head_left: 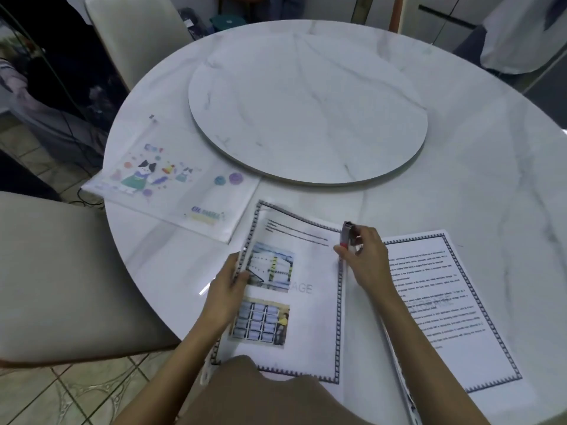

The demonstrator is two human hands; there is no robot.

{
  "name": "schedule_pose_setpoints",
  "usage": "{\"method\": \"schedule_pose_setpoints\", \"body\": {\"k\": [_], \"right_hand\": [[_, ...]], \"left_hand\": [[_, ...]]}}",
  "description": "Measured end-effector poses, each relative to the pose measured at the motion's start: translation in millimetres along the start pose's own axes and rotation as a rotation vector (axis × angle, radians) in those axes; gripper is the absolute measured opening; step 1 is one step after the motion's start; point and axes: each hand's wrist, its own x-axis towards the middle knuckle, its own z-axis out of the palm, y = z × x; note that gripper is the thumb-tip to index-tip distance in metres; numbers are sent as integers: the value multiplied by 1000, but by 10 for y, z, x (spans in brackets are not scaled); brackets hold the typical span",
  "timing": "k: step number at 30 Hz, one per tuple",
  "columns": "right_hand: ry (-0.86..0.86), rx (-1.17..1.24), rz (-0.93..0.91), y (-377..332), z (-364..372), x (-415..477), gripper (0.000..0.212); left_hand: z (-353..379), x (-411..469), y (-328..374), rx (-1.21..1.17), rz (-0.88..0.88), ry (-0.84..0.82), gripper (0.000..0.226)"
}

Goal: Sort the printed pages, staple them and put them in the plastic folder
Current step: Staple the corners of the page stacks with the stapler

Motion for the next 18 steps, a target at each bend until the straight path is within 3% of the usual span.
{"method": "schedule_pose_setpoints", "body": {"k": [8, 18], "right_hand": [[-108, -330, 22, 244, 193, -210, 37], [-33, -293, -16, 316, -130, -196, 41]], "left_hand": [[-341, -249, -131, -70, -35, 231, 25], [-564, -357, 130, -166, 67, 390, 28]]}}
